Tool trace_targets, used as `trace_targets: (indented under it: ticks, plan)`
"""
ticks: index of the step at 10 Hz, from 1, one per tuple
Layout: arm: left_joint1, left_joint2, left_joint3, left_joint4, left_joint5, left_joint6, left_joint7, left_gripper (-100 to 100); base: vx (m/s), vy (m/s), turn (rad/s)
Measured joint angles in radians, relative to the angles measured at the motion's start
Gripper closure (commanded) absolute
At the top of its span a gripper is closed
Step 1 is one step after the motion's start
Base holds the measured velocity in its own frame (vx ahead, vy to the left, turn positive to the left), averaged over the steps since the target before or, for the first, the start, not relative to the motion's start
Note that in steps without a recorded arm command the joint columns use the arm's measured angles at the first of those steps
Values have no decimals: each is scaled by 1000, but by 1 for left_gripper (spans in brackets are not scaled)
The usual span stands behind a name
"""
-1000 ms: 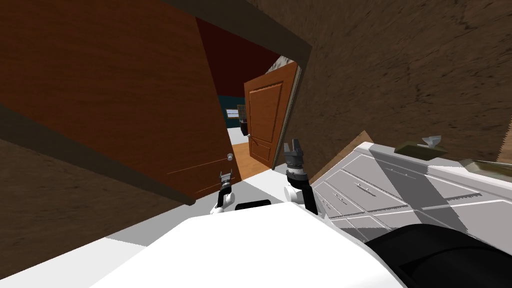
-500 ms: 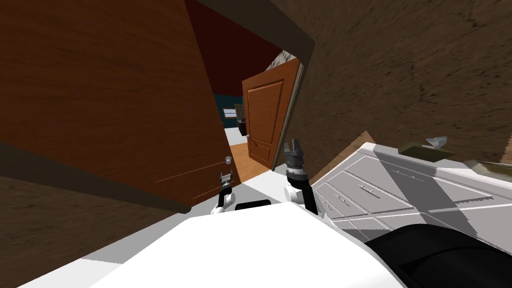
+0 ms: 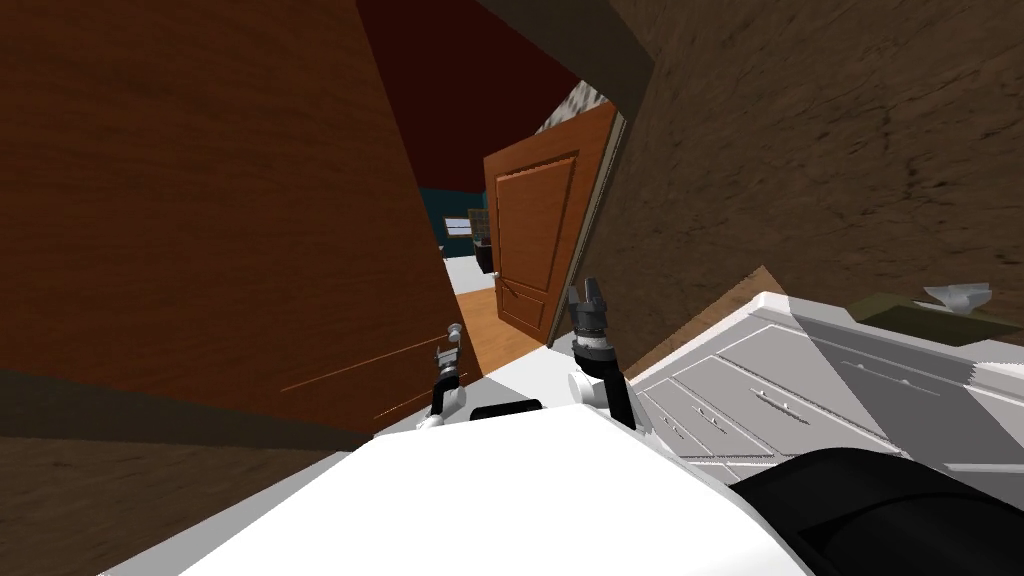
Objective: Push the door open
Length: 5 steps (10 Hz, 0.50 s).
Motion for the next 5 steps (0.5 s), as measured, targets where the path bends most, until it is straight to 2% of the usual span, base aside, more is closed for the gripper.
trace_targets:
  ticks: [2,3,4,5]
  plan:
    - [1,-10,3,1,2,0,3,-100,206,44,-28]
    - [-2,-18,4,10,3,-4,7,-100,77,26,-8]
    - [-3,-19,4,11,3,-5,9,100,-7,-7,-4]
    - [-4,-20,3,10,3,-4,8,100,-25,-12,-2]
